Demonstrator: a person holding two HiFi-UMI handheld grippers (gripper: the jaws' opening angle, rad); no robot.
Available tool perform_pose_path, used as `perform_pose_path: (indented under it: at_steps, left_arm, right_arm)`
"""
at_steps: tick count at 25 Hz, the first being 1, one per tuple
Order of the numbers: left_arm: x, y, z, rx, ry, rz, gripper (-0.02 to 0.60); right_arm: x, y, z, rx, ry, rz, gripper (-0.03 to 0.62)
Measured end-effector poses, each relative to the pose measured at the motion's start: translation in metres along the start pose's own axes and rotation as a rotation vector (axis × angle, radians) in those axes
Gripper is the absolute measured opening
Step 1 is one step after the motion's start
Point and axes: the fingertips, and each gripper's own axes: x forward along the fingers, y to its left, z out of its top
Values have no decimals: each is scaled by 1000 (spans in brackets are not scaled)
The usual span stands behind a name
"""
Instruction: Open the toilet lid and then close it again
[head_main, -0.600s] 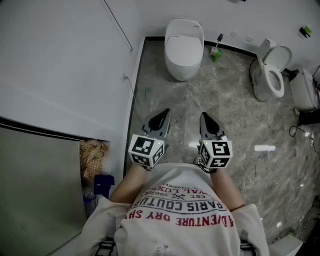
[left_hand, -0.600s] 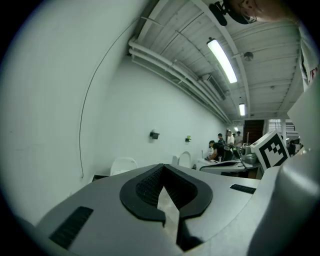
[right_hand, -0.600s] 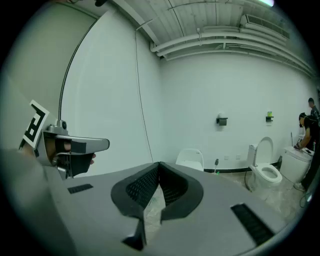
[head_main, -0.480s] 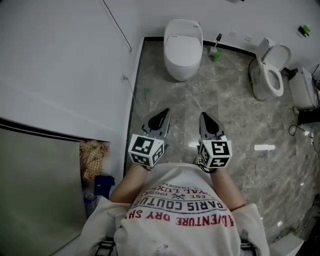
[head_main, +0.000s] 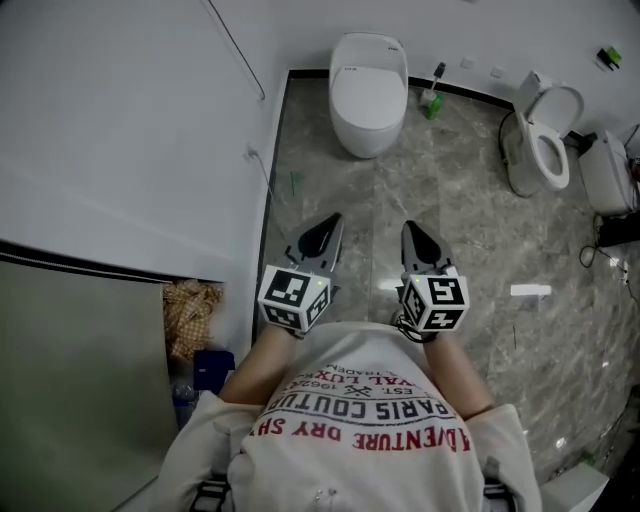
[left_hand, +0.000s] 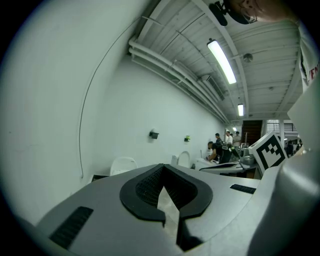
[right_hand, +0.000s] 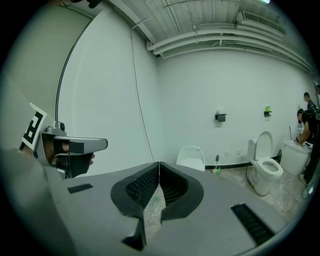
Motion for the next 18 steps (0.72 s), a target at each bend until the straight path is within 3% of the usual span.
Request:
perform_pose_path:
  at_steps: [10, 18]
  left_arm:
    - [4, 37, -6, -55, 7, 69, 6]
    - [87, 68, -16, -60, 47, 115, 6]
  right_arm:
    - [37, -5, -13, 22, 45, 18, 14]
    - [113, -63, -12, 43, 66, 55, 14]
